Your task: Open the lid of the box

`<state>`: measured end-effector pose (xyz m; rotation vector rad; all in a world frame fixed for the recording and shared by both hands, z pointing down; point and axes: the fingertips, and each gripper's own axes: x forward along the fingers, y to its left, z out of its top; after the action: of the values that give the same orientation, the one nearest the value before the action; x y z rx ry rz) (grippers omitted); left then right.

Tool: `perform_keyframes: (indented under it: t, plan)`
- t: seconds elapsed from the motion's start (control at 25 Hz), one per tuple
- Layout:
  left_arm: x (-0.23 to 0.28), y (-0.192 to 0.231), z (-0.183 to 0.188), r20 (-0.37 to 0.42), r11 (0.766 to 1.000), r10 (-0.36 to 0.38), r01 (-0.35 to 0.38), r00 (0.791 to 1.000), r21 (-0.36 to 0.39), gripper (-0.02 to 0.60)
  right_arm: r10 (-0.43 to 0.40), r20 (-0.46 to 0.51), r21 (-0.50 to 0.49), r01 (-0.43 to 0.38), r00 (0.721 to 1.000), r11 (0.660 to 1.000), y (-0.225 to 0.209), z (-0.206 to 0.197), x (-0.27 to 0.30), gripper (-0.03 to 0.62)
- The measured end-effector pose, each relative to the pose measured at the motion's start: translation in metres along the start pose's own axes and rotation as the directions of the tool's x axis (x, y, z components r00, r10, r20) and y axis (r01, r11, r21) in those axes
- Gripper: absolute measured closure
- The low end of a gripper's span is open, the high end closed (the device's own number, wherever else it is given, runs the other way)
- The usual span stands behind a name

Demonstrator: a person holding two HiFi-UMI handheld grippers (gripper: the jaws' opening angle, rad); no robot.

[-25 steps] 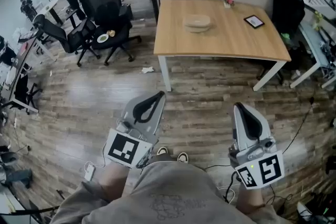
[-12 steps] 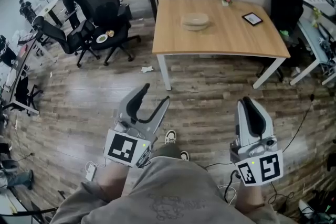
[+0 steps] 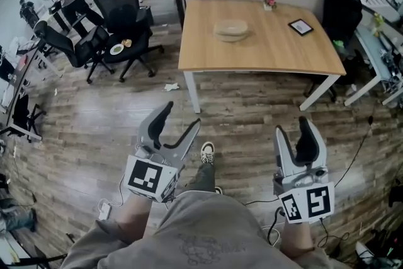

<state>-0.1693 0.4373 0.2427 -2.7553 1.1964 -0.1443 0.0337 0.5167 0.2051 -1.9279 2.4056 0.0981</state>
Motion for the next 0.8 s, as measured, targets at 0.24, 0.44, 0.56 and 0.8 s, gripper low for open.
perform_keyframes:
  t: [0.24,0.44,0.56,0.8]
  plan:
    - [0.044,0.022,-0.008,-0.008,1.000,-0.027,0.027,1.000,-0.007,0.301,-0.016,-0.023,-0.001,0.016,1.000,1.000,-0.023,-0.011,0.045,0.372]
    - [0.092,0.058,-0.013,-0.006,0.999,-0.032,0.032,0.999,-0.011,0.303,-0.011,-0.046,0.003,0.011,0.999,1.000,-0.039,-0.020,0.102,0.372]
    - [0.124,0.084,-0.014,-0.009,0.999,-0.034,0.034,0.999,-0.019,0.310,-0.002,-0.066,0.002,0.002,0.998,1.000,-0.047,-0.023,0.144,0.372]
    - [0.188,0.140,-0.018,-0.048,0.998,-0.047,0.044,0.998,-0.048,0.311,0.004,-0.085,-0.003,-0.004,0.996,1.000,-0.062,-0.023,0.229,0.372]
